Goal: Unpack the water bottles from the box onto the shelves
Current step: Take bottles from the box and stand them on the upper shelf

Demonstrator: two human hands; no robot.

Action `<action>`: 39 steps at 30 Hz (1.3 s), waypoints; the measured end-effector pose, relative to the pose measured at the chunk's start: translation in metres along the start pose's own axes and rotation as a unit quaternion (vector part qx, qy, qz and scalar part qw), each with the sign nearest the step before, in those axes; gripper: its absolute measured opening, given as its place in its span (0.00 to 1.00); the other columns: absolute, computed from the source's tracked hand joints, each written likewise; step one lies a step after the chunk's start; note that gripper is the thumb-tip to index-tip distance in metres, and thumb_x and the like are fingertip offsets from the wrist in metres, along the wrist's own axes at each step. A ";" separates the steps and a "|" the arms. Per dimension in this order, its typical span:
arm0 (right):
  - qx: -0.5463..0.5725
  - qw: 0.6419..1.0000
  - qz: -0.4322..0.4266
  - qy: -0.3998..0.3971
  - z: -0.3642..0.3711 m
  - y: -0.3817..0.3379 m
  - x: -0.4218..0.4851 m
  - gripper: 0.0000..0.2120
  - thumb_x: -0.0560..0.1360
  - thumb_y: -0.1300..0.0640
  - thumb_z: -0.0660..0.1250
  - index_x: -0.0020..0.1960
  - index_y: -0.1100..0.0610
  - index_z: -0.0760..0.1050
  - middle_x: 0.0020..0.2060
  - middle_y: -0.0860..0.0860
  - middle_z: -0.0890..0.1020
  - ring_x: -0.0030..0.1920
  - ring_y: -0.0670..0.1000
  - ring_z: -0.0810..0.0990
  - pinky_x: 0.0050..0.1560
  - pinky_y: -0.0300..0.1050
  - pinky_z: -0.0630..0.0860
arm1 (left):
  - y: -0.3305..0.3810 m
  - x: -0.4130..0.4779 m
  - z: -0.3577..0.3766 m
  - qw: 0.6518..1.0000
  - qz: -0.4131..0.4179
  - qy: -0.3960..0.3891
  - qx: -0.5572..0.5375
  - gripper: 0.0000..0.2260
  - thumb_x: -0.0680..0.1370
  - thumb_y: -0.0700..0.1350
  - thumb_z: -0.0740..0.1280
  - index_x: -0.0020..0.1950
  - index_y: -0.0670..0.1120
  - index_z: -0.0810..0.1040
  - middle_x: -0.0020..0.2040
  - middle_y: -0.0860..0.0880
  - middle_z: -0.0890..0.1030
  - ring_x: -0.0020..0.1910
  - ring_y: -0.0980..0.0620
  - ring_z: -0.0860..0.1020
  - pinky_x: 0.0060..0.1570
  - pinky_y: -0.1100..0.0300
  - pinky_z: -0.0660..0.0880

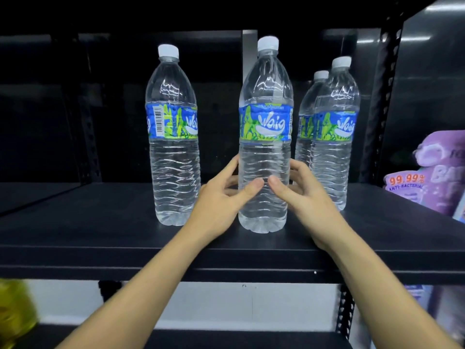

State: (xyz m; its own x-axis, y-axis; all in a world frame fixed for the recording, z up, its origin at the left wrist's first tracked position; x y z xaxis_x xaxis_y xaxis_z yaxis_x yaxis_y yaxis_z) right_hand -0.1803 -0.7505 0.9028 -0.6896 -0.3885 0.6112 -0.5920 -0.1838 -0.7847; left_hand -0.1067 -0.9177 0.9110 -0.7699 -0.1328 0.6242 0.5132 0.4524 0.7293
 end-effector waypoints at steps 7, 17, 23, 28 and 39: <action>-0.010 0.999 0.003 -0.033 0.000 0.001 0.002 0.26 0.78 0.47 0.68 0.75 0.49 0.70 0.64 0.45 0.83 0.64 0.45 0.82 0.68 0.49 0.76 | -0.004 0.002 -0.003 0.998 -0.021 0.036 -0.038 0.29 0.69 0.53 0.81 0.65 0.71 0.74 0.53 0.55 0.87 0.54 0.55 0.85 0.63 0.47 0.78; -0.067 0.997 -0.015 -0.024 0.001 -0.001 -0.004 0.25 0.79 0.50 0.72 0.74 0.45 0.70 0.63 0.42 0.83 0.62 0.44 0.83 0.67 0.51 0.78 | -0.013 0.005 -0.005 0.997 -0.038 0.001 -0.063 0.33 0.71 0.56 0.78 0.74 0.64 0.71 0.59 0.54 0.86 0.62 0.53 0.83 0.67 0.43 0.74; -0.081 0.996 -0.013 -0.019 0.001 -0.003 -0.005 0.31 0.75 0.48 0.76 0.75 0.45 0.69 0.64 0.42 0.82 0.60 0.45 0.84 0.65 0.51 0.79 | -0.008 -0.002 -0.015 0.996 -0.041 -0.079 -0.002 0.38 0.71 0.55 0.79 0.76 0.68 0.64 0.66 0.58 0.81 0.63 0.58 0.81 0.69 0.50 0.74; -0.202 0.978 -0.033 -0.042 -0.002 -0.002 -0.003 0.37 0.70 0.42 0.79 0.75 0.41 0.66 0.61 0.36 0.83 0.59 0.40 0.83 0.66 0.49 0.78 | -0.010 -0.019 -0.036 0.973 -0.059 -0.160 0.157 0.34 0.70 0.56 0.79 0.70 0.74 0.68 0.65 0.68 0.78 0.61 0.63 0.80 0.68 0.57 0.75; -0.284 0.957 0.036 -0.037 0.002 0.001 0.032 0.45 0.62 0.33 0.80 0.72 0.48 0.69 0.61 0.41 0.83 0.62 0.47 0.82 0.66 0.52 0.77 | -0.018 -0.030 -0.046 0.941 -0.066 -0.154 0.295 0.21 0.67 0.72 0.71 0.54 0.62 0.84 0.54 0.67 0.83 0.59 0.64 0.78 0.66 0.56 0.74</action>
State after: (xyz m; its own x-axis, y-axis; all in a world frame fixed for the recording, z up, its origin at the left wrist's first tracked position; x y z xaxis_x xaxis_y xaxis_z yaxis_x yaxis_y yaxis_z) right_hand -0.2023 -0.7654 0.9216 -0.7187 -0.4475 0.5321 -0.6894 0.3594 -0.6289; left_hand -0.0754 -0.9621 0.8923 -0.9319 -0.0015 0.3626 0.1759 0.8725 0.4558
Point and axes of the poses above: each hand's wrist, its own x-axis towards the middle knuckle, its own z-axis out of the palm, y = z × x, the point moved 1 cm from there along x, towards the middle knuckle
